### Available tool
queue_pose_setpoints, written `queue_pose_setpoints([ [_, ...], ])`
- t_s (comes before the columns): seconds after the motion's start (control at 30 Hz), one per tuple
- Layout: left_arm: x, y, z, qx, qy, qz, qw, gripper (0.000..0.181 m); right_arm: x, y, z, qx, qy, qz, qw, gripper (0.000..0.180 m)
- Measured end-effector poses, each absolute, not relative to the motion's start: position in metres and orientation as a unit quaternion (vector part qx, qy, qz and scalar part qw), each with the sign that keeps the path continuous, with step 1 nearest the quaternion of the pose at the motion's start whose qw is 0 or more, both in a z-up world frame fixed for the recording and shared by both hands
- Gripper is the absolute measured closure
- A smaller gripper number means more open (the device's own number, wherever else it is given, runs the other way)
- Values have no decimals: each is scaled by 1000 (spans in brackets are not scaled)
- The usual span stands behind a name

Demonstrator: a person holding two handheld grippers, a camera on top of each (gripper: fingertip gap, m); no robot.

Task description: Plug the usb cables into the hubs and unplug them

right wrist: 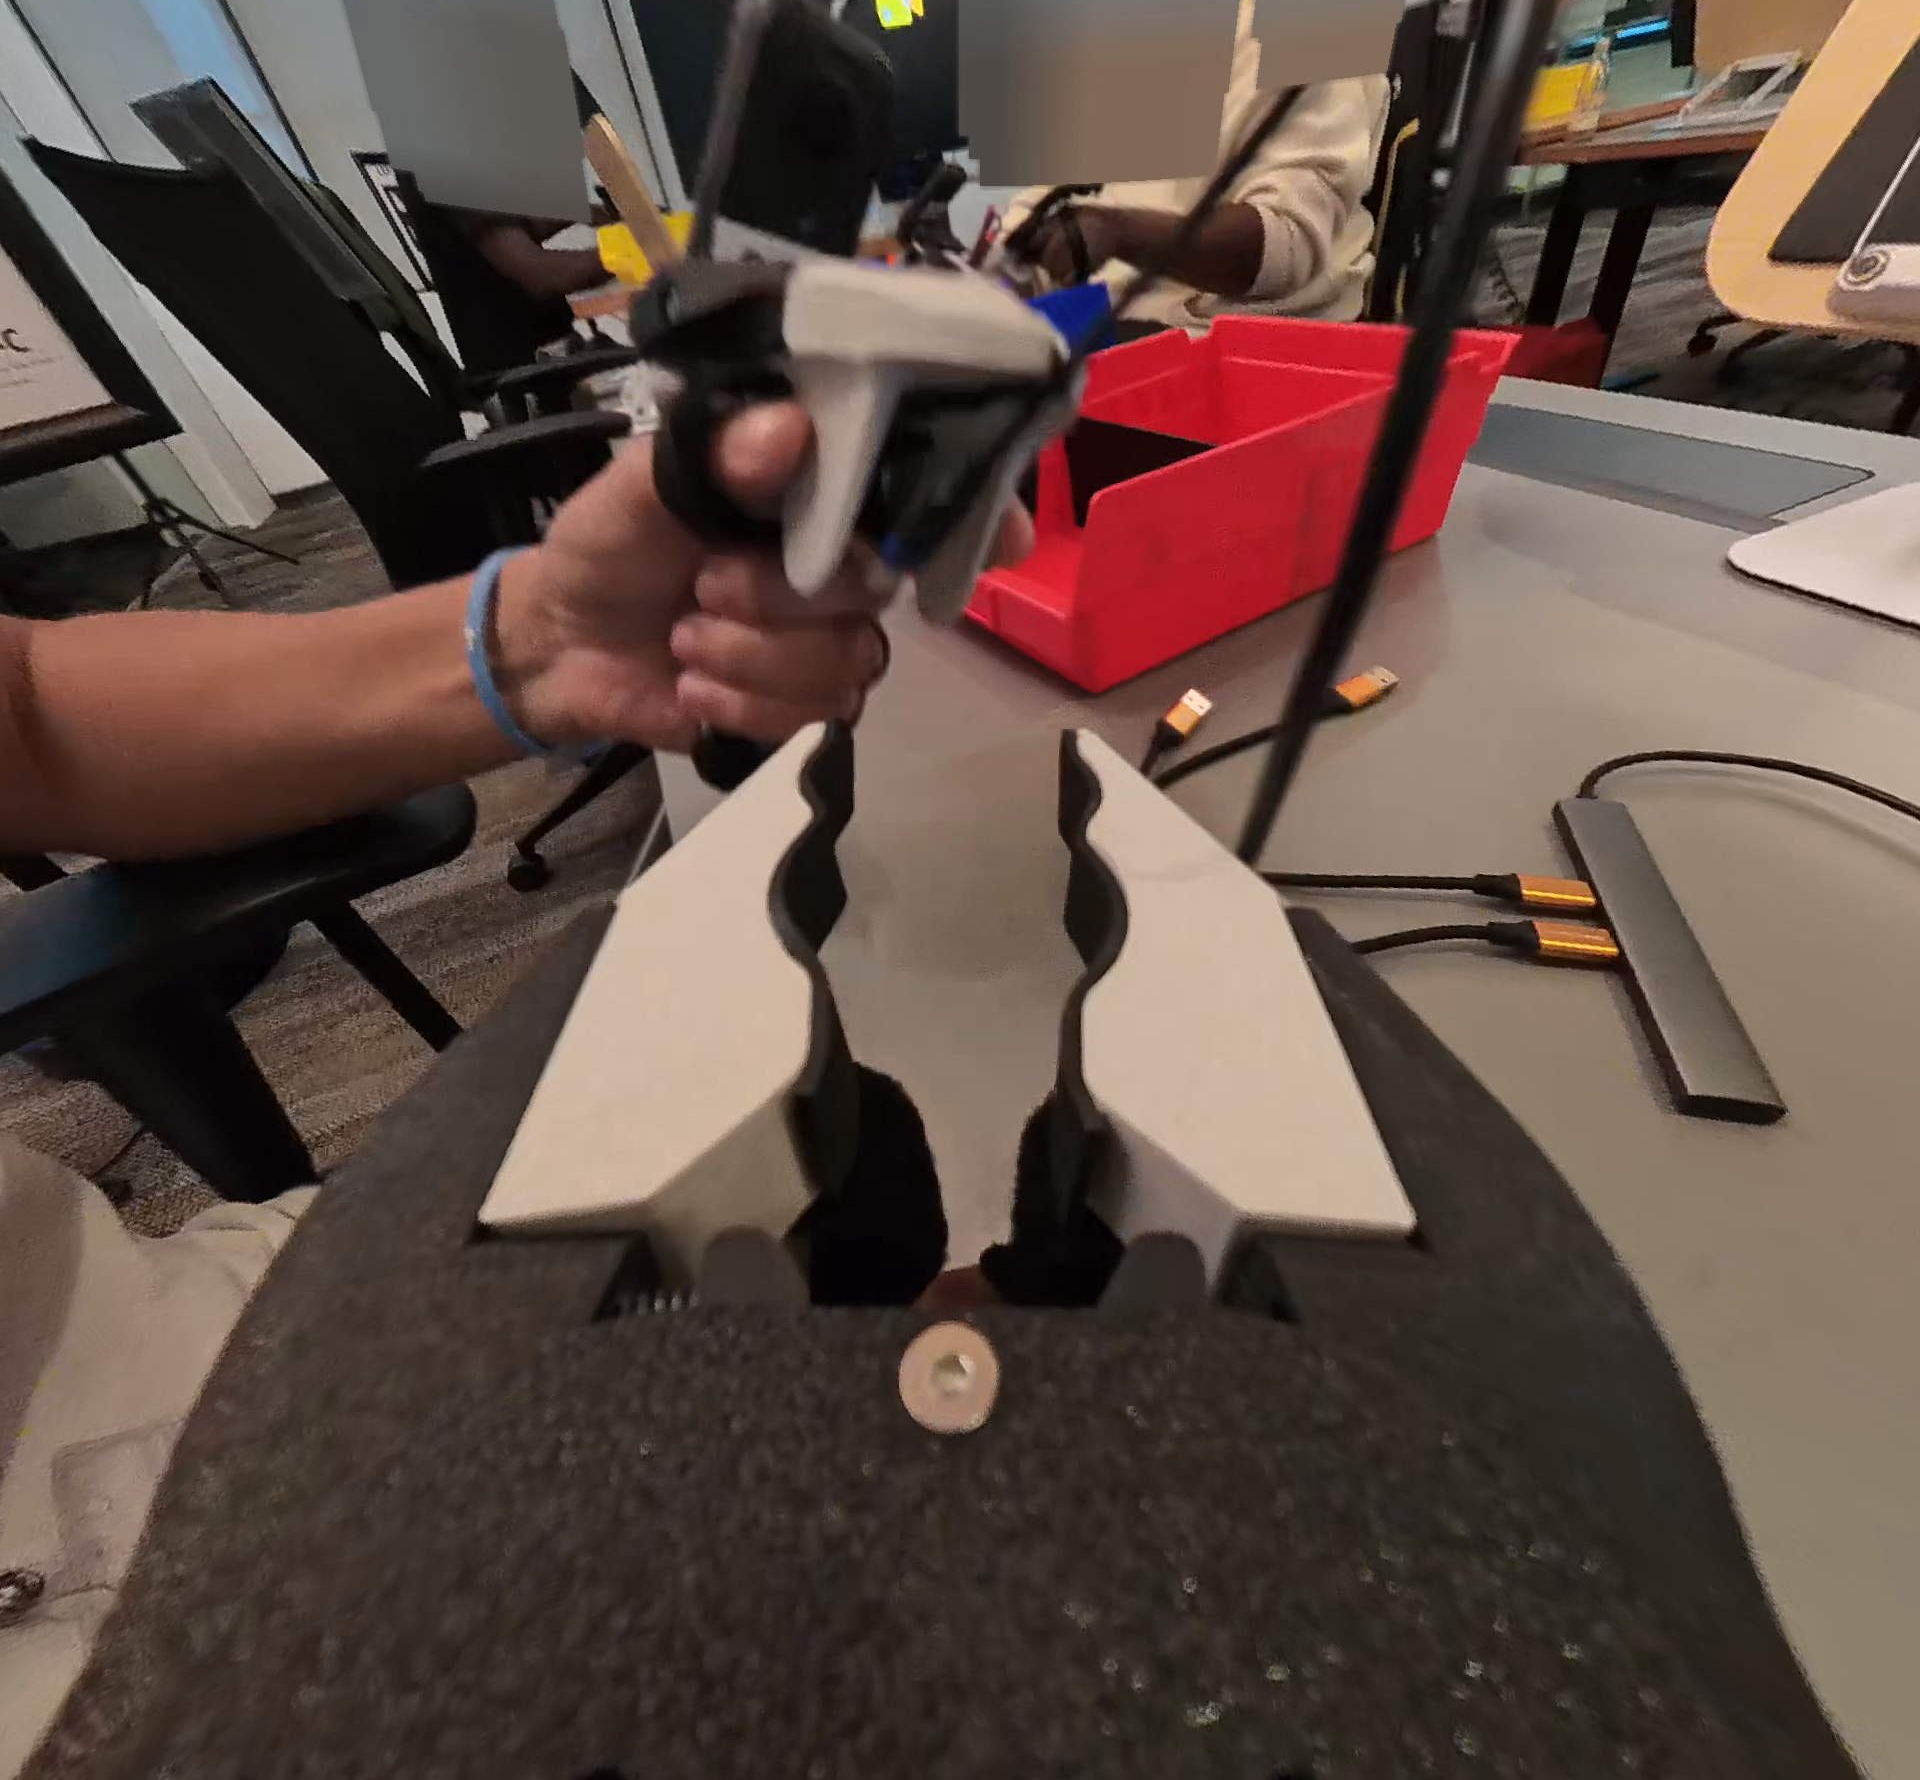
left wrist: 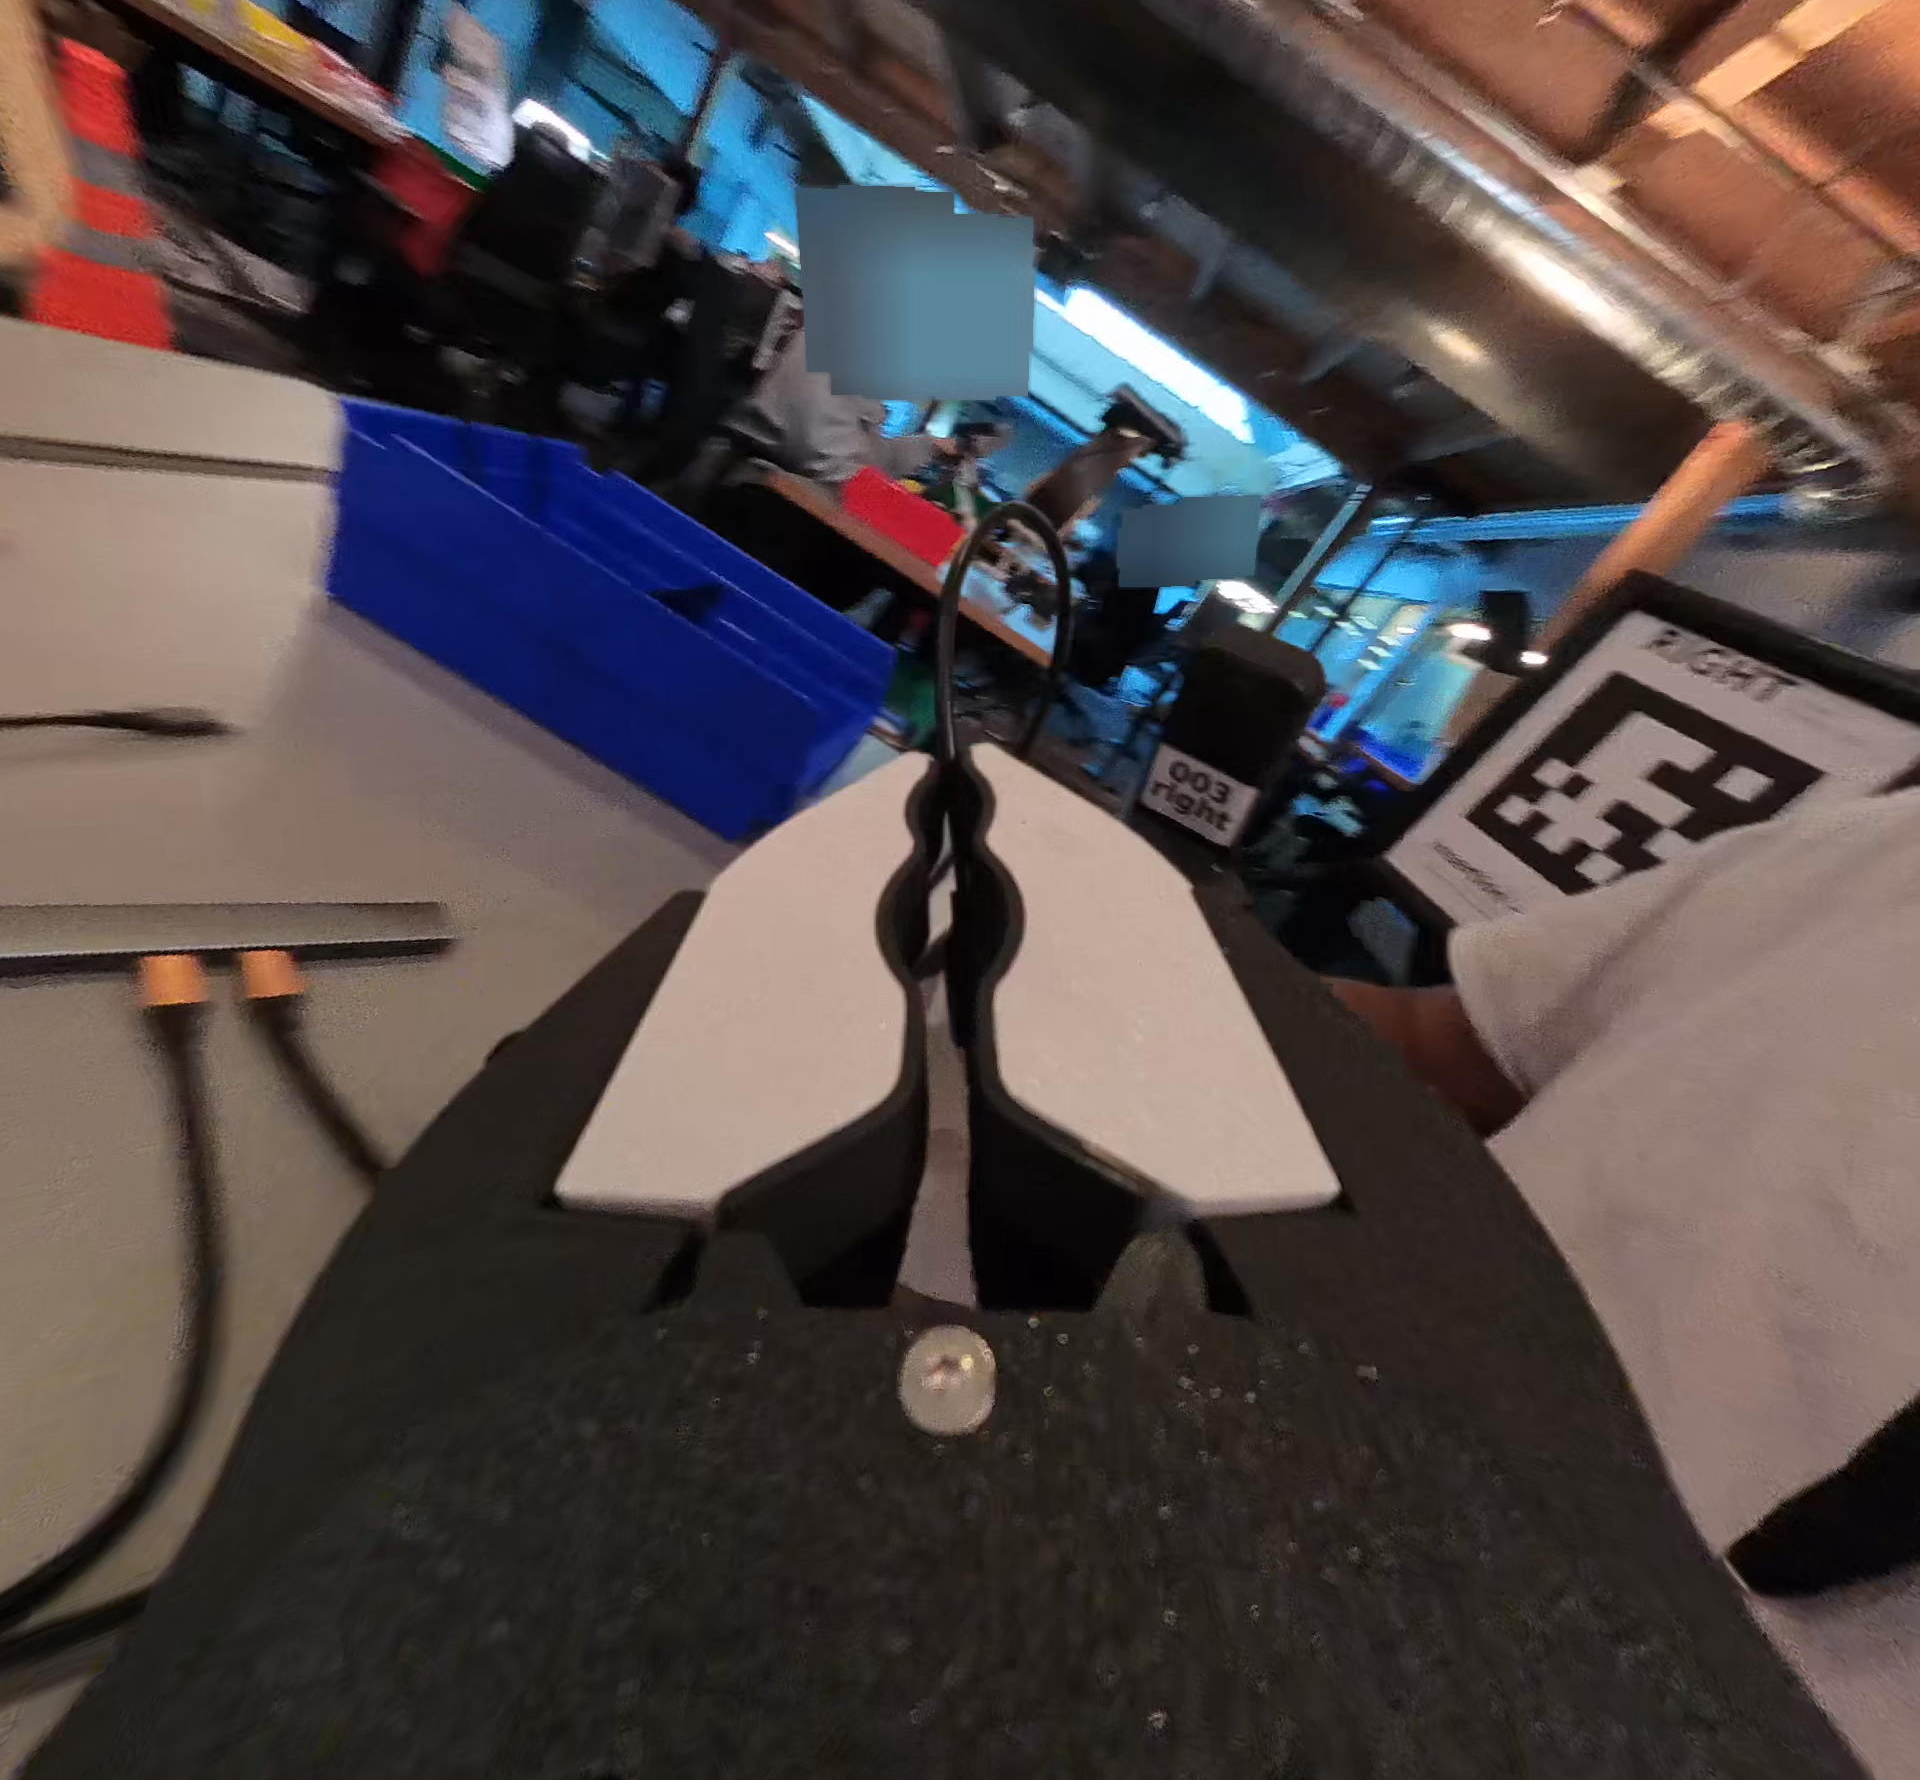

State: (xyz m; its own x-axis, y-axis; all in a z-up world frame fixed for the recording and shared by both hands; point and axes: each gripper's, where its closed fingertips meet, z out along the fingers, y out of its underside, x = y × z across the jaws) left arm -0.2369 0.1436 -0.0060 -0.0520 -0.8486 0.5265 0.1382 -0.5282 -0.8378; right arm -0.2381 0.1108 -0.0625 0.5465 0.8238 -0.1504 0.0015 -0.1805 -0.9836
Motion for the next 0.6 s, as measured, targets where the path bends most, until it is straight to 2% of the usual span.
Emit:
queue_pose_setpoints([
  [0.1,-216,128,-24,-585,342,-639,363,180,-237,109,-58,-670,-289,386,564,142],
  [0.2,-207,117,-21,-568,339,-658,360,181,-237,107,-63,-681,-282,402,543,144],
  [0.33,-196,108,-29,-571,359,-648,354,181,-234,106,-62,-675,-274,426,537,157],
  [0.43,-205,125,-28,-587,349,-620,386,181,-219,122,-86,-714,-284,367,524,158],
  [0.5,-221,147,-35,-615,345,-567,425,181,-207,128,-89,-712,-274,367,532,178],
  [0.6,-231,155,-54,-631,374,-521,437,178,-199,129,-82,-698,-258,403,533,180],
])
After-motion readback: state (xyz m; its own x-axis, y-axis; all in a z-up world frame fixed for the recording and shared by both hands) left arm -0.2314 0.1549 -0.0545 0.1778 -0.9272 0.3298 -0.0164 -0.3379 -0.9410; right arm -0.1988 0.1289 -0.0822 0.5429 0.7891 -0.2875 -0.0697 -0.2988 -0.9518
